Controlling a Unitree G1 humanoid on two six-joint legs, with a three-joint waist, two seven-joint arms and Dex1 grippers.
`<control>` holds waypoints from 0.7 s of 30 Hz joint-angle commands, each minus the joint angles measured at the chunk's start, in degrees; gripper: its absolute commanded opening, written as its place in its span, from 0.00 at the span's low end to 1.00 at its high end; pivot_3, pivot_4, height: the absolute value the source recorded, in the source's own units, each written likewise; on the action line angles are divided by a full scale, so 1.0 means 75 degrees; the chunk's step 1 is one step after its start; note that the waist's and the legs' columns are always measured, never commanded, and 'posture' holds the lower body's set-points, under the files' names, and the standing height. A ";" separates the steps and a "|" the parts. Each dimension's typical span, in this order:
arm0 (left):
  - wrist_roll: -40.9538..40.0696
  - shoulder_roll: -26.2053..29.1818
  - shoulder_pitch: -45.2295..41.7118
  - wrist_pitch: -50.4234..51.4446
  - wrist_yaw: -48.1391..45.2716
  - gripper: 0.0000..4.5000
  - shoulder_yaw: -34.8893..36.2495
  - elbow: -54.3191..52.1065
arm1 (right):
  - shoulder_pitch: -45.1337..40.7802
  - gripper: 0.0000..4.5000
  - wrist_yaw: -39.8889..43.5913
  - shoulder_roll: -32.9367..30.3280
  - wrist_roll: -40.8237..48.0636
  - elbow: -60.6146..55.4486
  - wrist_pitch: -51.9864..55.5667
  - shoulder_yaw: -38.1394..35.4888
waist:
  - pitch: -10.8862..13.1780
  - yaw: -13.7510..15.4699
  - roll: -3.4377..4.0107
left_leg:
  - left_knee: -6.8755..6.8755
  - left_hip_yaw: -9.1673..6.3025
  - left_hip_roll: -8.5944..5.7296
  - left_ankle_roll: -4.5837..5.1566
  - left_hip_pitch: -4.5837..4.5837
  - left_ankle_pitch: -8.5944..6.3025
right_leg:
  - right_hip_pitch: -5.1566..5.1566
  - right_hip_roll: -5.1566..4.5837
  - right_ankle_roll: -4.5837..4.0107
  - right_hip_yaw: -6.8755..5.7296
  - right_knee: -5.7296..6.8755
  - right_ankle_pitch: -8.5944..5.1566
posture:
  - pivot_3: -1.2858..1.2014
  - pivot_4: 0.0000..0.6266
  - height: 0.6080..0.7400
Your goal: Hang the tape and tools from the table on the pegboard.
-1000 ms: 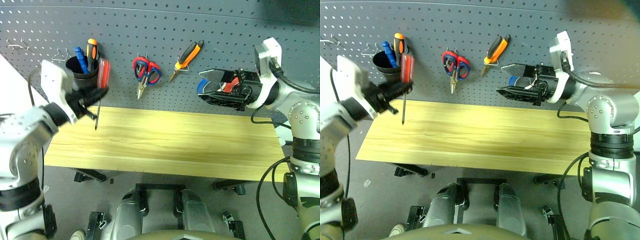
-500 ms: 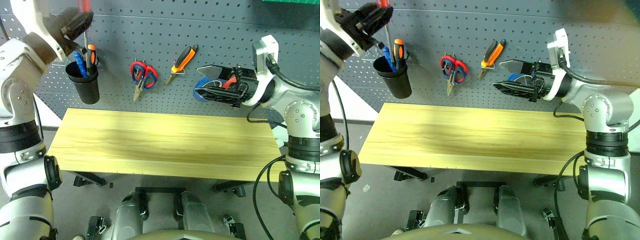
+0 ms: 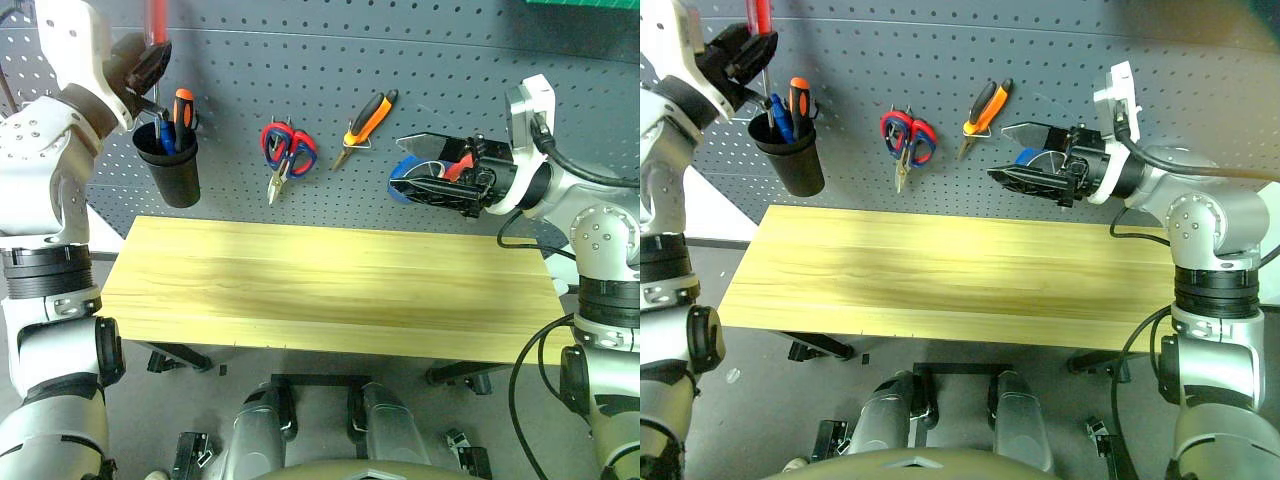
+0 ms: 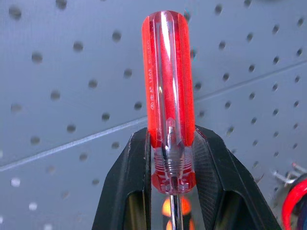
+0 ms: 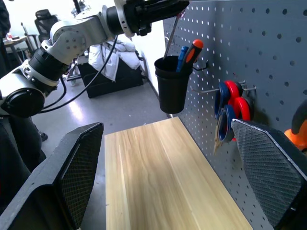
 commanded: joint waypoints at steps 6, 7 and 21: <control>0.0295 -0.0186 0.0187 -0.1195 0.0278 0.19 0.0273 0.0625 | -0.0123 1.00 0.0119 -0.0216 -0.0196 -0.0184 -0.0287 -0.0025 | 0.0000 0.0026 -0.0001 | 0.0014 -0.0003 0.0001 0.0008 -0.0003 -0.0005 | 0.0004 -0.0001 0.0000 -0.0001 0.0005 0.0000 | 0.48 0.17 0.92; 0.0231 -0.0207 0.0232 -0.1238 0.0197 0.19 0.0288 0.0692 | -0.0126 1.00 0.0129 -0.0216 -0.0208 -0.0193 -0.0290 -0.0018 | 0.0000 0.0021 -0.0001 | 0.0015 -0.0003 0.0001 0.0008 -0.0003 -0.0005 | 0.0003 -0.0001 0.0000 0.0000 0.0006 0.0000 | 0.48 0.17 0.92; -0.0534 0.0154 0.1247 -0.1230 -0.0669 0.99 0.0746 -0.0346 | -0.0172 1.00 0.0318 -0.0391 -0.0118 -0.0147 -0.0102 -0.0086 | -0.0001 0.0012 -0.0001 | 0.0020 -0.0003 0.0003 0.0009 -0.0002 -0.0005 | 0.0002 -0.0001 0.0000 0.0000 0.0015 0.0000 | 0.49 0.17 0.92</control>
